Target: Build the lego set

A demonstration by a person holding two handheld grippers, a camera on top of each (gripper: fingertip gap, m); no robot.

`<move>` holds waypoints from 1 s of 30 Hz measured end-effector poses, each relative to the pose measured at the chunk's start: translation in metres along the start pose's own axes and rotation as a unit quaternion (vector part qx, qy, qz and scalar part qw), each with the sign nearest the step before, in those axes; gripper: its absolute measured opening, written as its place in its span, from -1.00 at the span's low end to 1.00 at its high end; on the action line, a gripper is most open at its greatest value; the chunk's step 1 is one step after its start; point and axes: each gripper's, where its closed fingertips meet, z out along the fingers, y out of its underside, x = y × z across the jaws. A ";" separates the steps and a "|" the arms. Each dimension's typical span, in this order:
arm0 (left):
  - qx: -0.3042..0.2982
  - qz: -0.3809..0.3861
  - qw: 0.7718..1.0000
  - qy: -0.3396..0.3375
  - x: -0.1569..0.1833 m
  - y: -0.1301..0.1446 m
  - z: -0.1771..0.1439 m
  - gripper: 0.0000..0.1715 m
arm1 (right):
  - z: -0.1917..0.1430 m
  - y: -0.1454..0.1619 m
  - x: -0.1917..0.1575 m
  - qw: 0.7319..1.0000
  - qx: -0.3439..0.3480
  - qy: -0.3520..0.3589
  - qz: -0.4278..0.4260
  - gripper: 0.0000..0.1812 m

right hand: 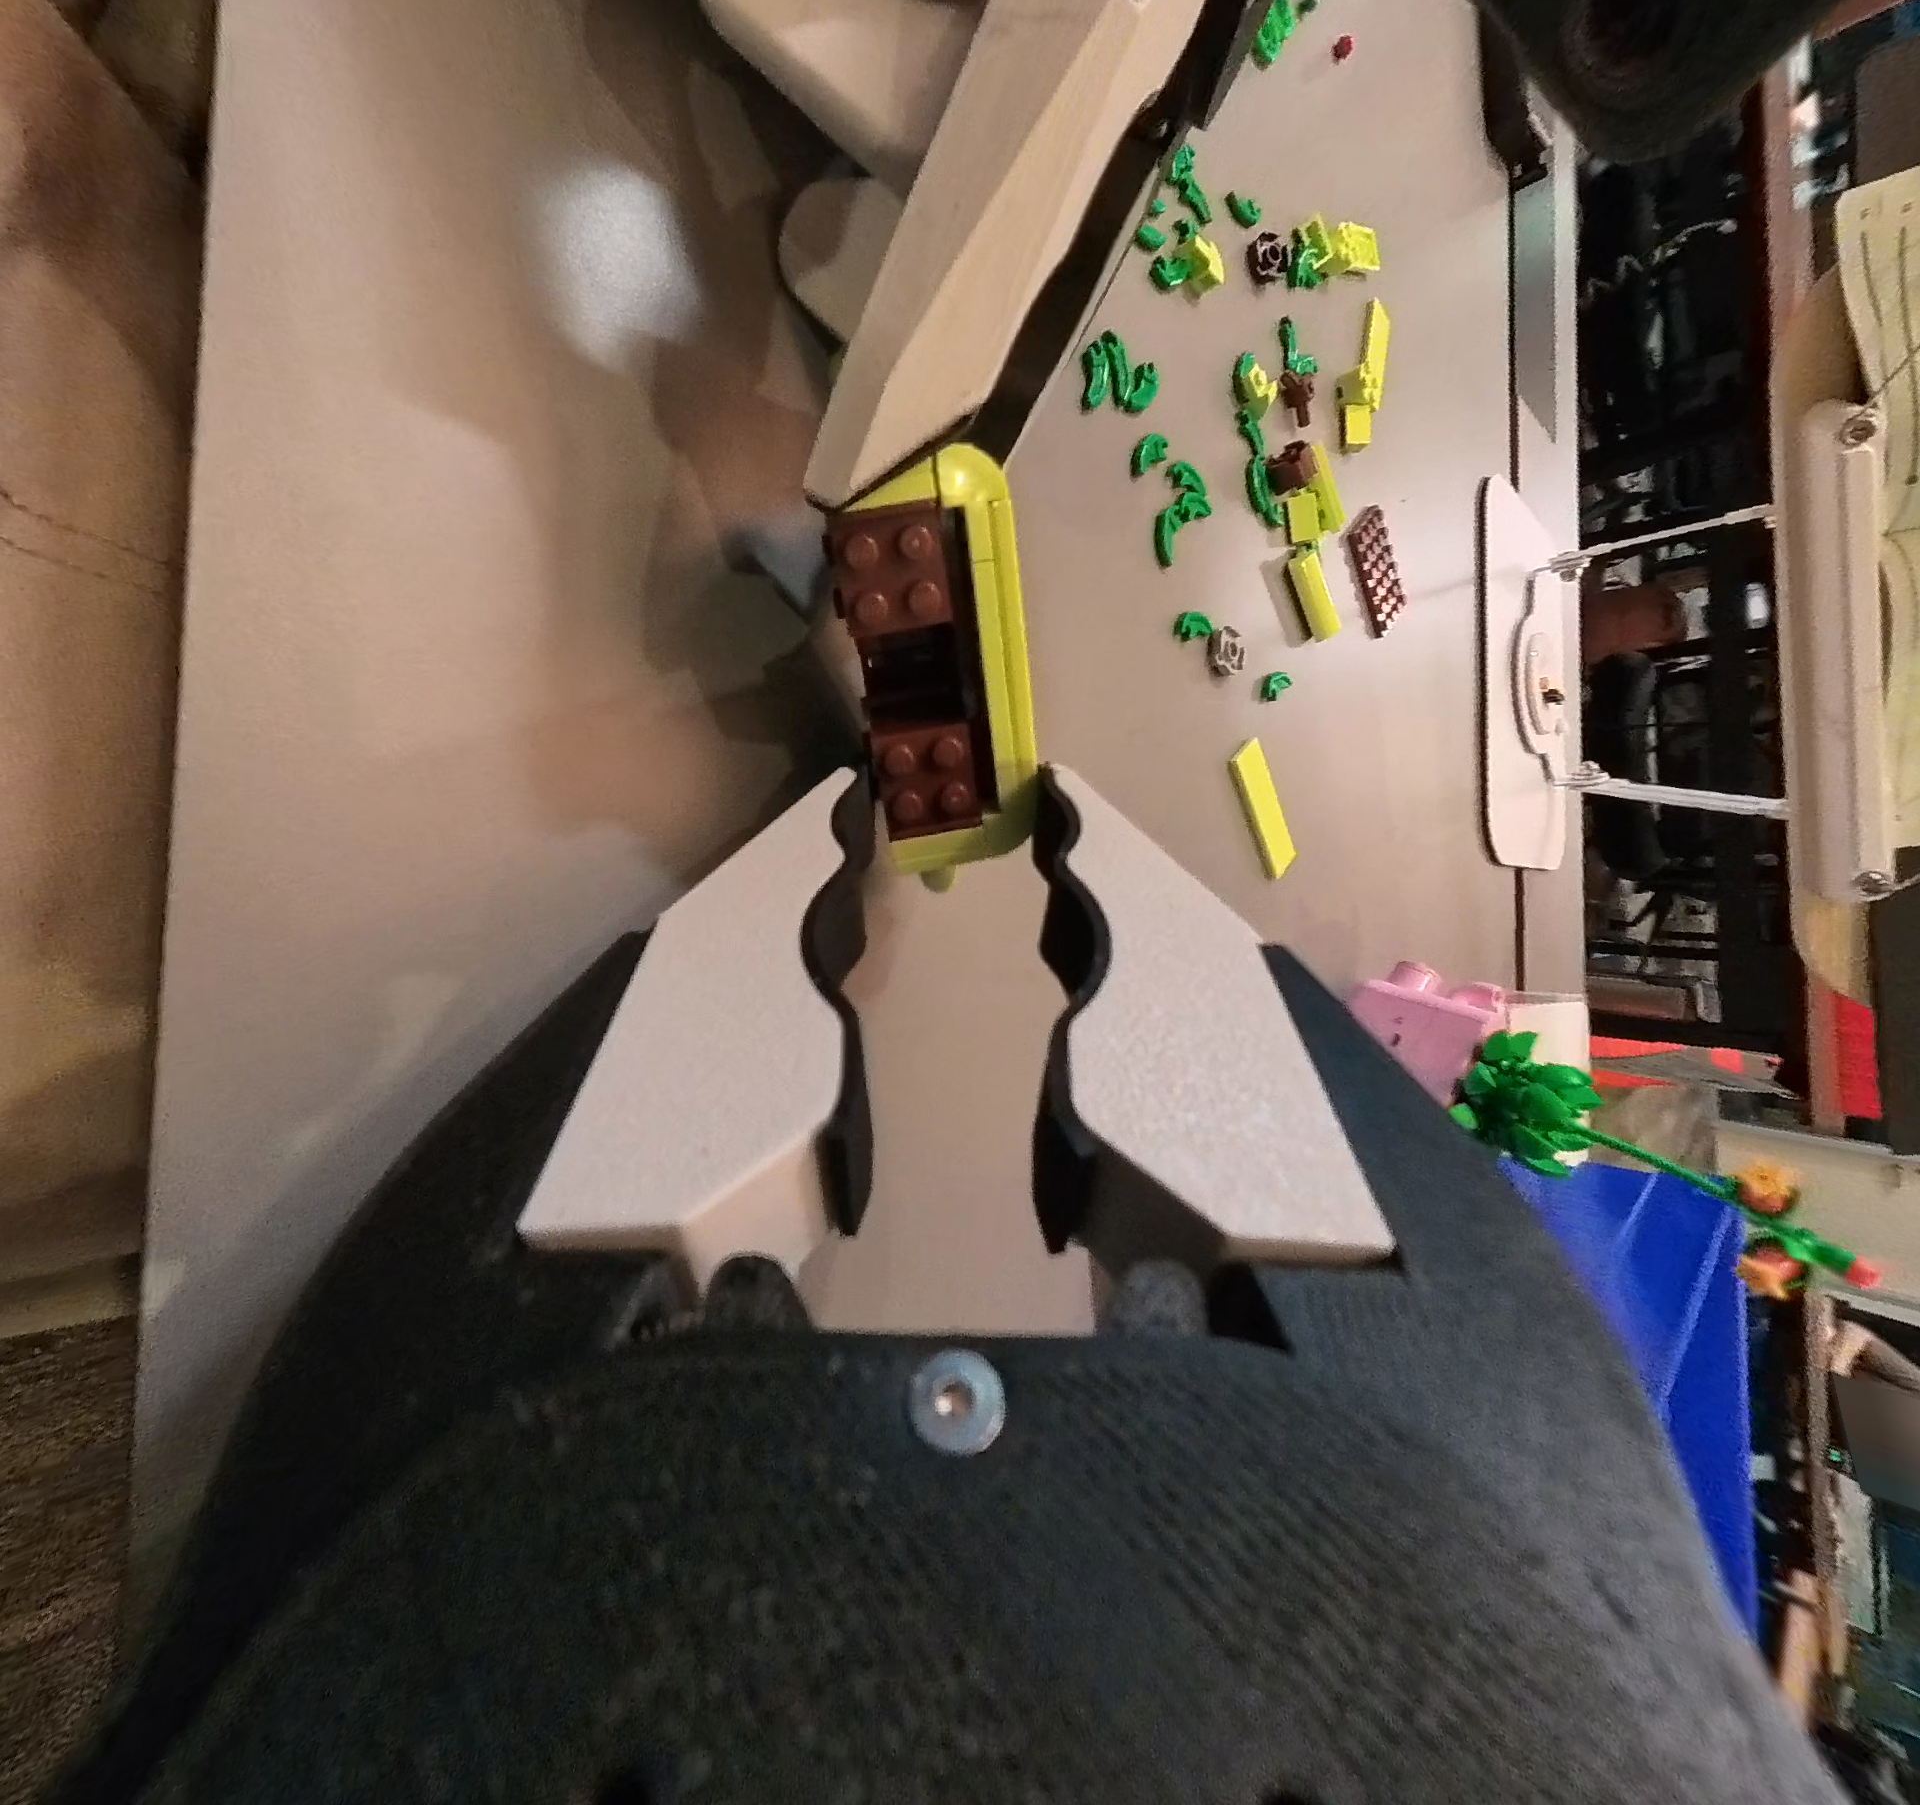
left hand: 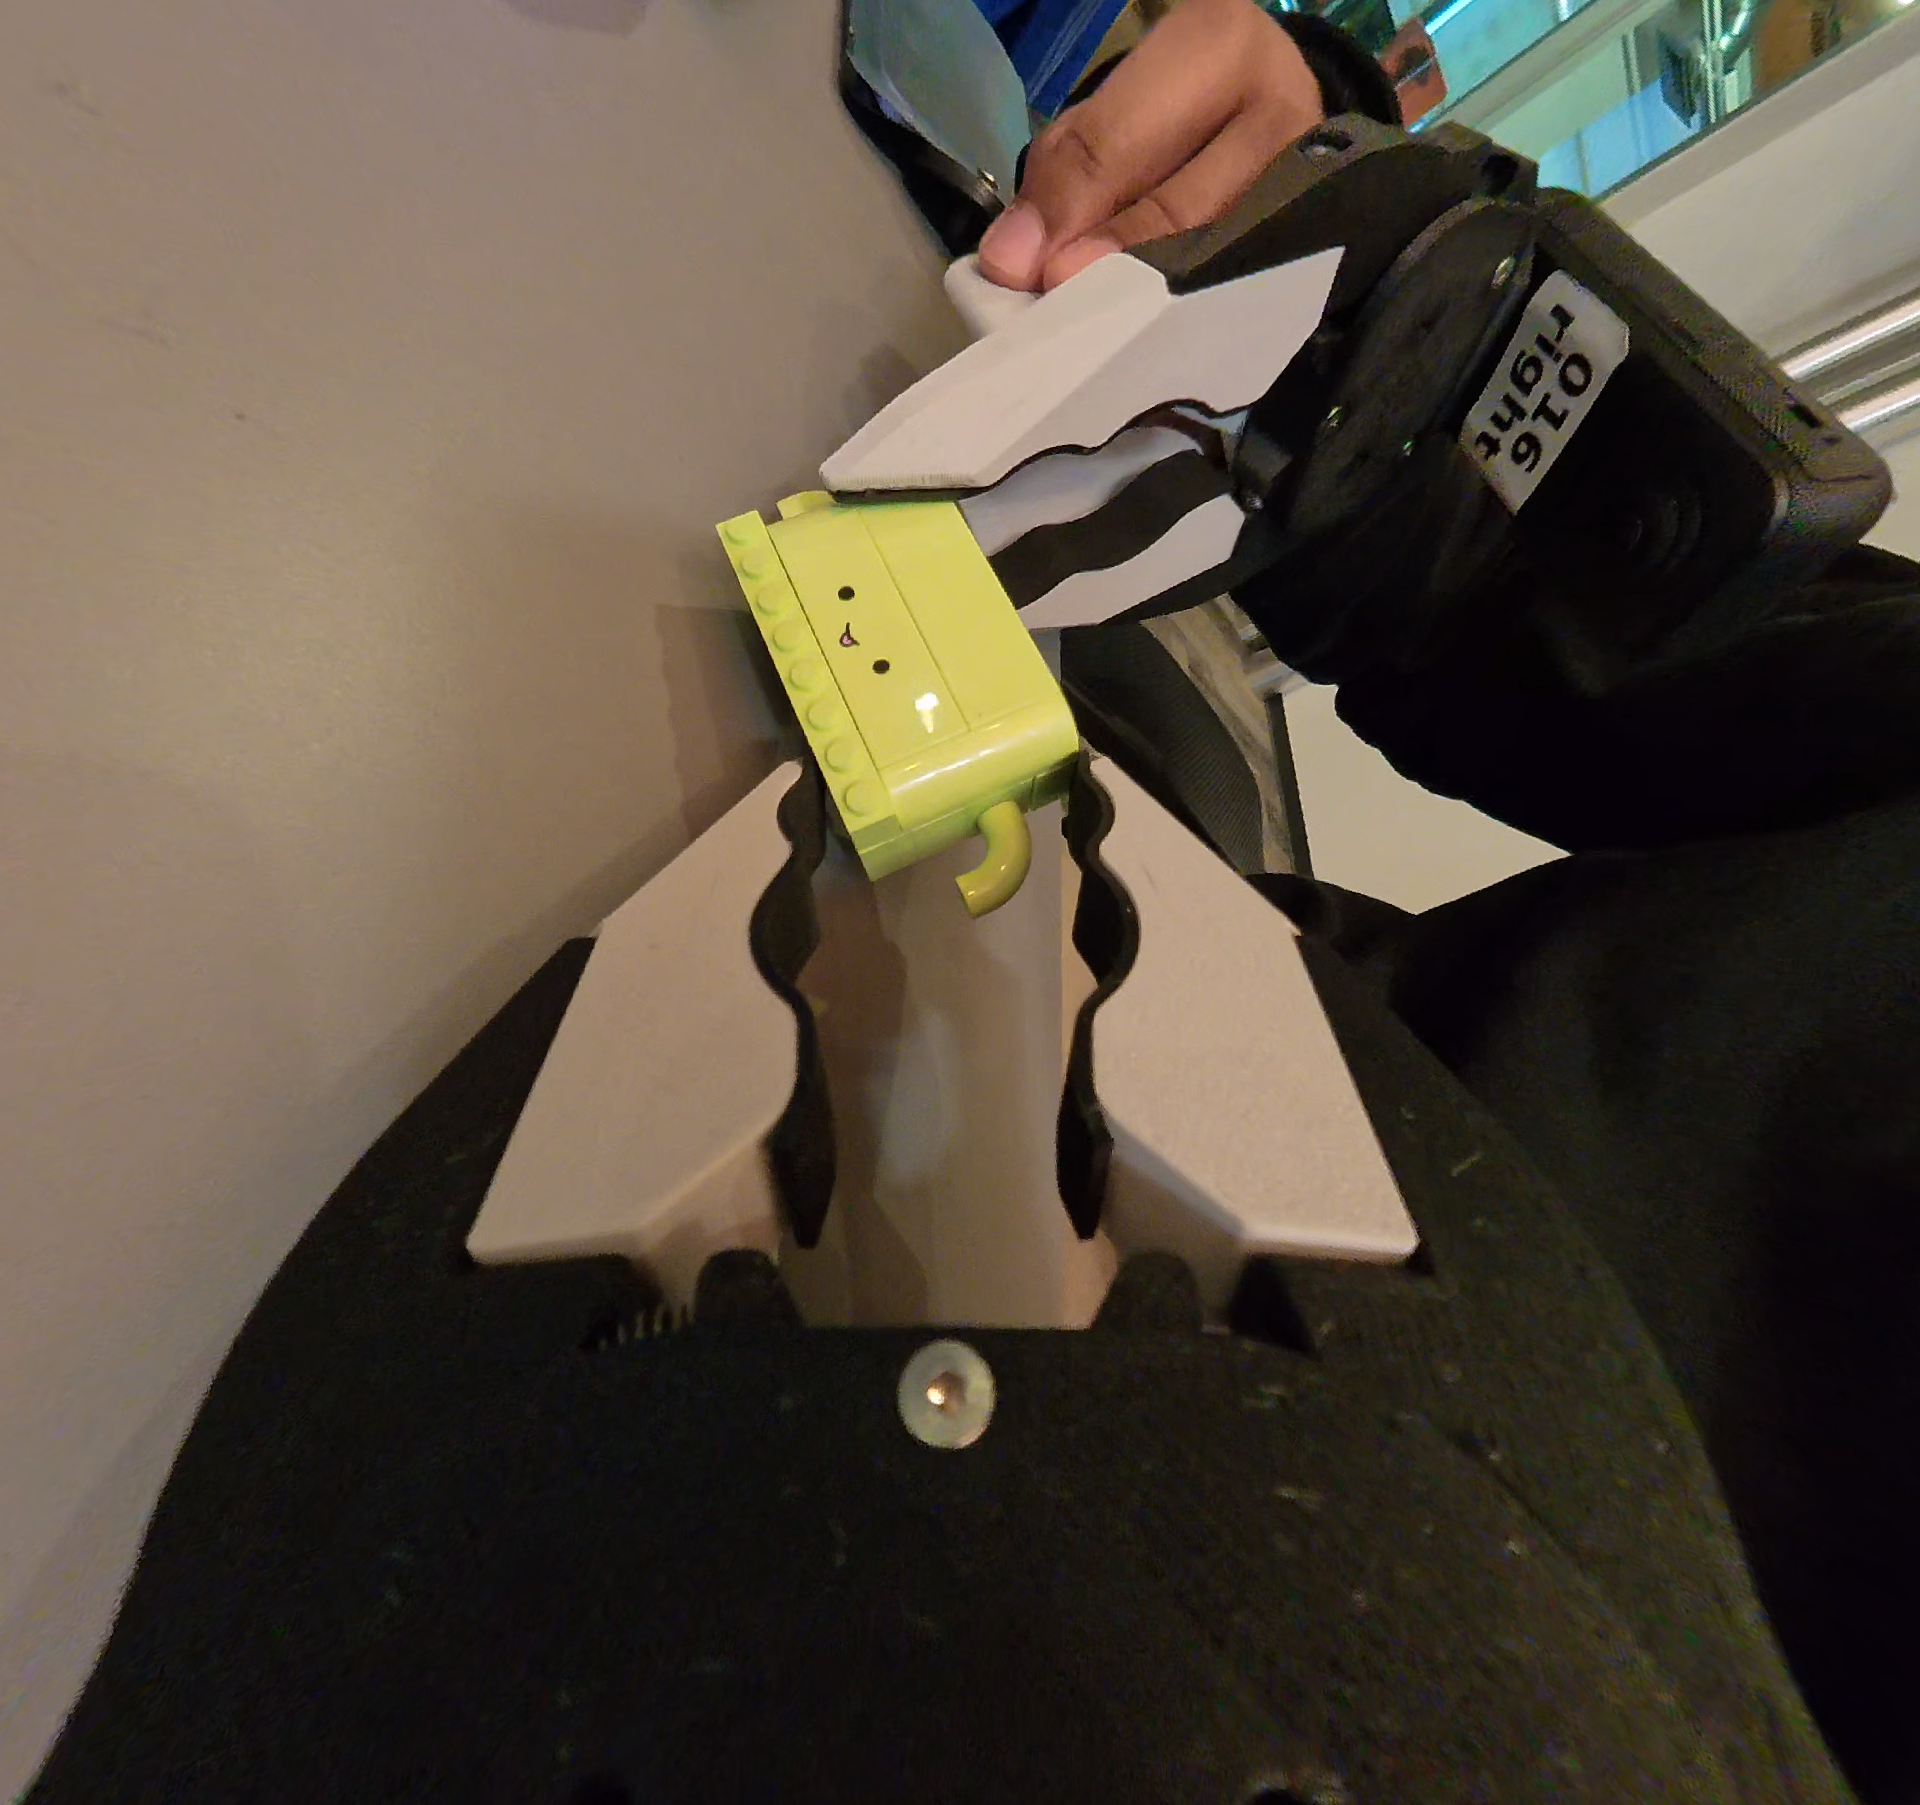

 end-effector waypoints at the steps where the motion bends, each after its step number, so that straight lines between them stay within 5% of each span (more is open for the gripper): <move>1: 0.001 -0.001 1.000 0.001 0.000 0.000 0.000 -0.47 | 0.000 0.000 0.000 1.000 -0.002 -0.005 0.004 -0.68; 12: 0.043 0.004 0.999 -0.016 -0.003 -0.011 -0.006 -0.42 | 0.000 0.002 0.002 0.999 -0.009 -0.025 0.045 -0.68; 14: 0.076 0.032 0.996 -0.035 -0.003 -0.019 -0.013 -0.21 | -0.001 0.002 0.002 0.998 -0.013 -0.027 0.062 -0.68; 19: 0.125 0.183 0.969 -0.109 0.009 -0.031 -0.028 -0.14 | -0.011 -0.002 0.008 0.995 -0.019 -0.037 0.091 -0.68; 24: 0.060 0.333 0.923 -0.182 0.012 -0.019 -0.016 -0.29 | -0.016 -0.012 0.007 0.989 -0.003 -0.077 0.129 -0.68; 30: 0.054 0.376 0.901 -0.209 0.013 -0.019 -0.011 -0.67 | -0.017 -0.014 -0.001 0.983 0.019 -0.100 0.152 -0.68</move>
